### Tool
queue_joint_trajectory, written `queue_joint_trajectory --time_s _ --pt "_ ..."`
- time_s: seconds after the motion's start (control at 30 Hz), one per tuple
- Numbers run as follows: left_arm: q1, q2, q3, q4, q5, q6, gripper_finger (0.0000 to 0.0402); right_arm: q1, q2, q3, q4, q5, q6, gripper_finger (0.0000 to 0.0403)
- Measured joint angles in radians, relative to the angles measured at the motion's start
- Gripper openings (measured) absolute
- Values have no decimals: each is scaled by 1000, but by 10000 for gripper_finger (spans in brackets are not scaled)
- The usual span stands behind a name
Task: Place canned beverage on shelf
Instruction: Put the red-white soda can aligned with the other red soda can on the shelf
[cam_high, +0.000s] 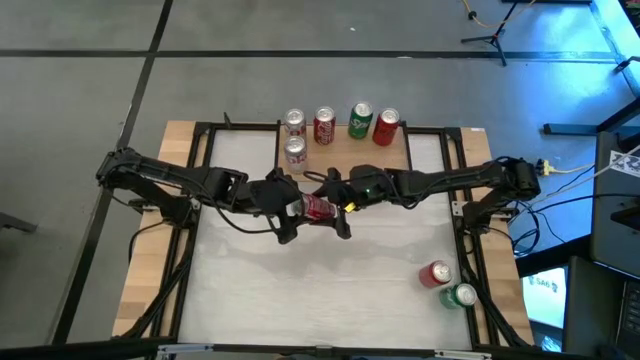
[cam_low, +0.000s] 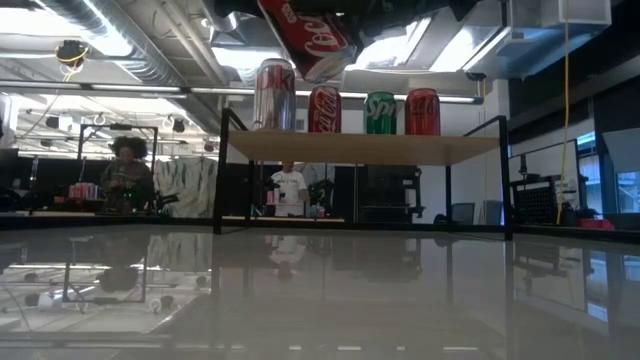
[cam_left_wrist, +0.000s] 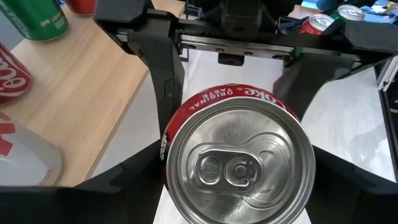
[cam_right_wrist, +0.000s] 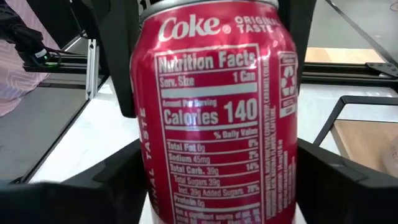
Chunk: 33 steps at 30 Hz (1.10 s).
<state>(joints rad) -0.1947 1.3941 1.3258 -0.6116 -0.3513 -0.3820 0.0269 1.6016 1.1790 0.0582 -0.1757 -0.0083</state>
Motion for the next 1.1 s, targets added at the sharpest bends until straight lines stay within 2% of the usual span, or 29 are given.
queue_joint_trajectory --time_s 0.1,0.23,0.43,0.57,0.9,1.1 --pt "-1 0 0 0 2 0 287 0 0 0 0 0 0 290" --pt "-1 0 0 0 2 0 289 0 0 0 0 -1 0 290" --pt "-3 -3 0 4 -1 -3 315 -2 -4 0 1 -29 2 301" --pt "-9 -16 0 4 -2 36 327 -2 -5 0 -8 -43 6 292" --pt "-18 -39 0 -5 -3 53 325 -2 -9 0 -18 -46 4 296" --pt "-18 -94 0 -17 -6 53 325 -2 -45 -1 -49 -45 2 296"
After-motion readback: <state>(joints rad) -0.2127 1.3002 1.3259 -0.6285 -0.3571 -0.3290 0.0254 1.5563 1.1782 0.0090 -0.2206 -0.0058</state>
